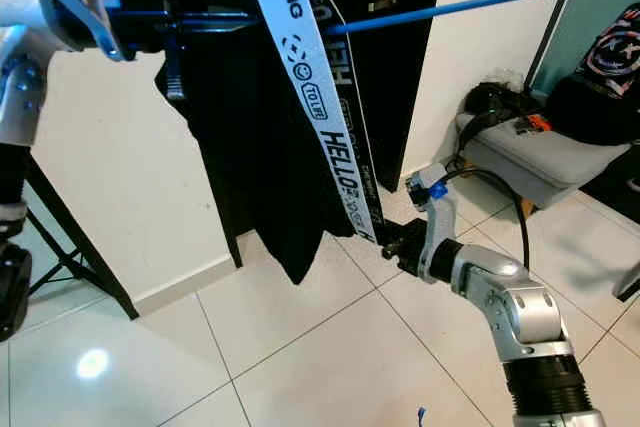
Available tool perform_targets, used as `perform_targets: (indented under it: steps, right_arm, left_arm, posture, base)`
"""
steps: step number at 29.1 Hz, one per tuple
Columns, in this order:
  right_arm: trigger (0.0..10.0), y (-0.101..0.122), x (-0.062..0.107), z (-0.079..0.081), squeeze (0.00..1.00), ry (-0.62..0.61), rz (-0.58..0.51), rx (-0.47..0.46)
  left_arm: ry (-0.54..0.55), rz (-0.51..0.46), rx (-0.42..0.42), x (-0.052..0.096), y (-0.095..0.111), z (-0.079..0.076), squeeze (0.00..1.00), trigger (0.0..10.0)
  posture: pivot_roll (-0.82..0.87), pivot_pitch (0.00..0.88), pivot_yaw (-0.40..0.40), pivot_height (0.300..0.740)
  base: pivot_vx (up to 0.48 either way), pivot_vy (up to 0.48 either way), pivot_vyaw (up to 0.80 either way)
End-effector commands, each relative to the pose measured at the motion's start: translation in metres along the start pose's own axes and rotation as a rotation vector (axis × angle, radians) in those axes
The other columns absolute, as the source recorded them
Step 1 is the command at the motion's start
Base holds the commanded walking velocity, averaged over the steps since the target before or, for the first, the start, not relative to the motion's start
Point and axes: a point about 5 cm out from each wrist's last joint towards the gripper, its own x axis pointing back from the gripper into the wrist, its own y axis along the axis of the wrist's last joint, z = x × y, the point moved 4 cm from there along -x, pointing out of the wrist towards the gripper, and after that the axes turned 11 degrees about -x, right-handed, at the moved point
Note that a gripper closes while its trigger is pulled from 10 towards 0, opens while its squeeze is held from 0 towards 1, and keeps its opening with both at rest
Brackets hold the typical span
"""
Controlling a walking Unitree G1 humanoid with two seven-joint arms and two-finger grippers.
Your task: Hang hanger
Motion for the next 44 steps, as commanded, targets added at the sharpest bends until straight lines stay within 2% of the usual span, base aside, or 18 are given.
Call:
perform_targets:
  steps: [1,6,10,11,12,13,15,16,20,23,25,28,33,34,35,37,39,44]
  right_arm:
    - [0.0,-0.002,0.002,-0.003,0.00,-0.011,-0.002,-0.031]
    - [0.0,0.010,0.012,-0.020,0.00,-0.082,-0.071,-0.082]
    - [0.0,0.019,0.019,-0.026,0.00,-0.100,-0.115,-0.101]
    - [0.0,0.028,0.024,-0.029,0.00,-0.105,-0.157,-0.121]
    - [0.0,0.053,0.040,-0.037,0.00,-0.110,-0.298,-0.182]
    - [0.0,0.053,0.040,-0.037,0.00,-0.110,-0.298,-0.182]
    - [0.0,0.076,0.056,-0.042,0.00,-0.098,-0.437,-0.231]
    - [0.0,0.076,0.056,-0.042,0.00,-0.098,-0.437,-0.231]
    - [0.0,0.102,0.086,-0.053,0.00,-0.096,-0.627,-0.293]
    - [0.0,0.107,0.094,-0.058,0.00,-0.118,-0.666,-0.299]
    - [0.0,0.106,0.094,-0.063,0.00,-0.156,-0.662,-0.306]
    - [0.0,0.101,0.090,-0.068,0.00,-0.193,-0.637,-0.313]
    - [0.0,0.102,0.087,-0.068,0.00,-0.189,-0.644,-0.336]
    - [0.0,0.104,0.085,-0.066,0.00,-0.182,-0.642,-0.337]
    - [0.0,0.104,0.085,-0.066,0.00,-0.182,-0.642,-0.337]
    - [0.0,0.107,0.085,-0.066,0.00,-0.179,-0.648,-0.339]
    - [0.0,0.109,0.086,-0.066,0.00,-0.179,-0.653,-0.340]
    - [0.0,0.117,0.093,-0.070,0.00,-0.191,-0.683,-0.338]
  left_arm:
    - [0.032,-0.020,-0.020,0.000,0.007,0.009,0.00,10.0]
    - [0.046,0.044,-0.036,0.005,-0.006,0.009,0.00,10.0]
    - [0.056,0.094,-0.042,0.008,-0.017,0.008,0.00,10.0]
    - [0.067,0.136,-0.048,0.012,-0.026,0.007,0.00,10.0]
    - [0.076,0.264,-0.081,0.022,-0.051,0.002,0.00,10.0]
    - [0.076,0.264,-0.081,0.022,-0.051,0.002,0.00,10.0]
    - [0.086,0.343,-0.082,0.032,-0.069,-0.004,0.00,10.0]
    - [0.086,0.343,-0.082,0.032,-0.069,-0.004,0.00,10.0]
    - [0.065,0.471,-0.095,0.052,-0.100,-0.028,0.00,10.0]
    - [0.057,0.463,-0.052,0.056,-0.105,-0.039,0.00,10.0]
    - [0.090,0.348,0.056,0.052,-0.095,-0.045,0.00,10.0]
    - [0.095,0.207,0.166,0.046,-0.077,-0.048,0.00,10.0]
    - [0.051,0.142,0.213,0.045,-0.070,-0.056,0.00,10.0]
    - [-0.017,0.124,0.245,0.047,-0.066,-0.067,0.00,10.0]
    - [-0.017,0.124,0.245,0.047,-0.066,-0.067,0.00,10.0]
    - [-0.094,0.139,0.254,0.053,-0.068,-0.080,0.00,10.0]
    - [-0.118,0.151,0.254,0.055,-0.069,-0.085,0.00,10.0]
    - [-0.193,0.271,0.207,0.067,-0.085,-0.101,0.00,10.0]
  posture:
    - [0.04,0.000,-0.013,0.740]
    - [0.04,0.002,-0.013,0.740]
    - [0.04,0.004,-0.014,0.740]
    - [0.04,0.005,-0.012,0.740]
    - [0.04,0.005,-0.012,0.740]
    - [0.04,0.005,-0.012,0.740]
    - [0.04,0.008,-0.009,0.740]
    - [0.04,0.008,-0.009,0.740]
    - [0.04,0.012,-0.009,0.740]
    - [0.04,0.012,-0.009,0.740]
    - [0.04,0.018,-0.012,0.740]
    - [0.04,0.019,-0.016,0.740]
    - [0.04,0.020,-0.018,0.740]
    - [0.05,0.019,-0.020,0.740]
    - [0.05,0.019,-0.020,0.740]
    - [0.05,0.019,-0.020,0.740]
    - [0.05,0.019,-0.020,0.740]
    - [0.04,0.019,-0.021,0.740]
  base:
    - [0.000,0.000,0.00]
    - [0.000,0.000,0.00]
    - [0.000,0.000,0.00]
    - [0.000,0.000,0.00]
    - [0.000,0.000,0.00]
    - [0.000,0.000,0.00]
    - [0.000,0.000,0.00]
    - [0.000,0.000,0.00]
    - [0.000,0.000,0.00]
    - [0.000,0.000,0.00]
    - [0.000,0.000,0.00]
    - [0.000,0.000,0.00]
    - [0.000,0.000,0.00]
    - [0.000,0.000,0.00]
    - [0.000,0.000,0.00]
    - [0.000,0.000,0.00]
    - [0.000,0.000,0.00]
    - [0.000,0.000,0.00]
